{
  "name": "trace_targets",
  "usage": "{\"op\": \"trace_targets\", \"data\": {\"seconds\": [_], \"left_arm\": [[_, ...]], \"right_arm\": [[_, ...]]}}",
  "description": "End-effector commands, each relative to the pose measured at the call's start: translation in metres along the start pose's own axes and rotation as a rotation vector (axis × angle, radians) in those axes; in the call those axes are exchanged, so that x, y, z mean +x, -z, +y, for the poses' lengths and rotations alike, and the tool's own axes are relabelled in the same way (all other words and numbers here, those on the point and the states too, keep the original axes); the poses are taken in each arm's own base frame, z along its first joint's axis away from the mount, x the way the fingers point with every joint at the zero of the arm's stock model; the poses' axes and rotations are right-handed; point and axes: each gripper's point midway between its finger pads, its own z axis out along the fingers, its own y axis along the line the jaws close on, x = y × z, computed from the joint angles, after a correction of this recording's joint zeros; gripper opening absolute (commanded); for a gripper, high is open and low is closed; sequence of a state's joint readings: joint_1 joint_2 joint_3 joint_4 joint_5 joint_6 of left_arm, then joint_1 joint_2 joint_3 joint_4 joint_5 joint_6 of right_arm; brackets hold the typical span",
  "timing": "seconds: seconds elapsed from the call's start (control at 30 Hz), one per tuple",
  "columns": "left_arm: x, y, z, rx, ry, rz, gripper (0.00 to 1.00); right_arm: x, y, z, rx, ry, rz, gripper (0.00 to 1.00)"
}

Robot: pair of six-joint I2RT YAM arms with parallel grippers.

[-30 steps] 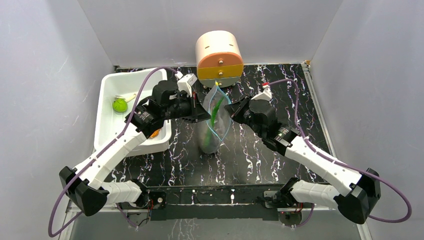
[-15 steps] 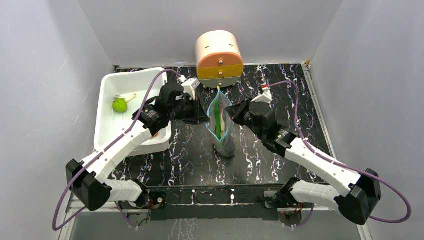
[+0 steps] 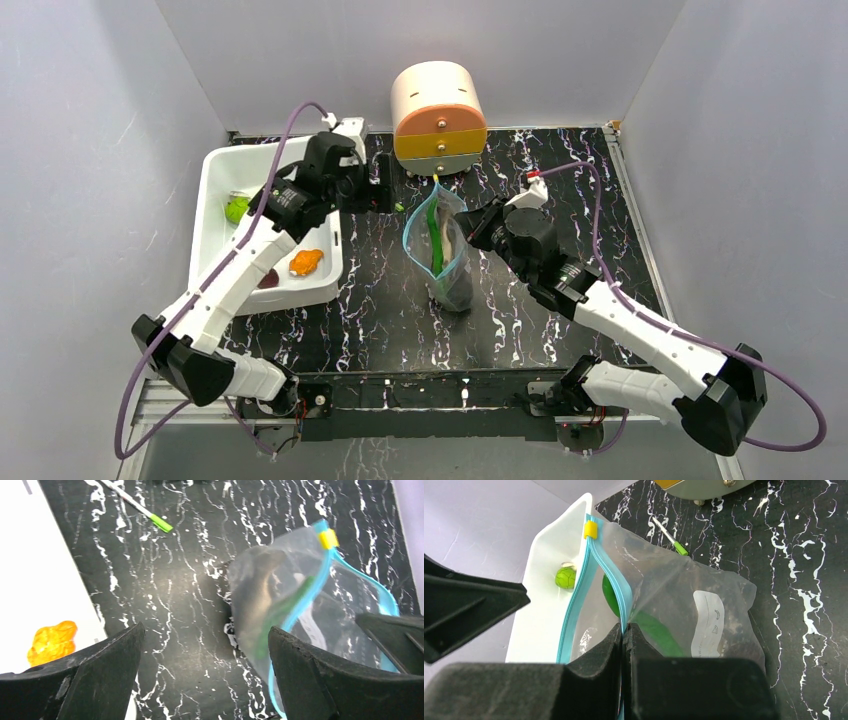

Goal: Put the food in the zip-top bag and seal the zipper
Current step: Pick up the fake fruit from the bin.

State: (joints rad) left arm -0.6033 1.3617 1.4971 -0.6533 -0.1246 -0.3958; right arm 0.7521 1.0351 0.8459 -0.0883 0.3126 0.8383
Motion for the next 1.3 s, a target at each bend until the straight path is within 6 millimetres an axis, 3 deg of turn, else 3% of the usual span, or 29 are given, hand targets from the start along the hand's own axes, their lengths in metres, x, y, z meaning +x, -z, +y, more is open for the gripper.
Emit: {"op": "trace_targets", "data": {"seconds": [0.0, 0.17, 0.33, 0.7, 0.93, 1.27], "left_arm": [[-0.021, 0.005, 0.054, -0.114, 0.059, -0.022, 0.93], [-0.029, -0.004, 0.105, -0.232, 0.096, -0.021, 0.92], [-0.029, -0.012, 0.151, -0.329, 0.122, -0.026, 0.83], [-0.011, -0.021, 0.278, -0.671, 0.13, -0.003, 0.79], [0.012, -0.028, 0.355, -0.935, 0.025, 0.167, 0.82], [0.016, -0.056, 0.397, -0.954, 0.058, 0.206, 0.83]], "right_arm": [[-0.021, 0.007, 0.018, -0.077, -0.003, -0.075, 0.0], [-0.022, 0.011, 0.018, -0.085, 0.0, -0.076, 0.0], [-0.019, 0.013, 0.017, -0.09, -0.001, -0.066, 0.0], [-0.013, 0.012, 0.021, -0.105, -0.001, -0.033, 0.0], [-0.013, 0.014, 0.022, -0.102, 0.0, -0.02, 0.0], [-0.02, 0.015, 0.023, -0.068, 0.017, -0.02, 0.0]]}}
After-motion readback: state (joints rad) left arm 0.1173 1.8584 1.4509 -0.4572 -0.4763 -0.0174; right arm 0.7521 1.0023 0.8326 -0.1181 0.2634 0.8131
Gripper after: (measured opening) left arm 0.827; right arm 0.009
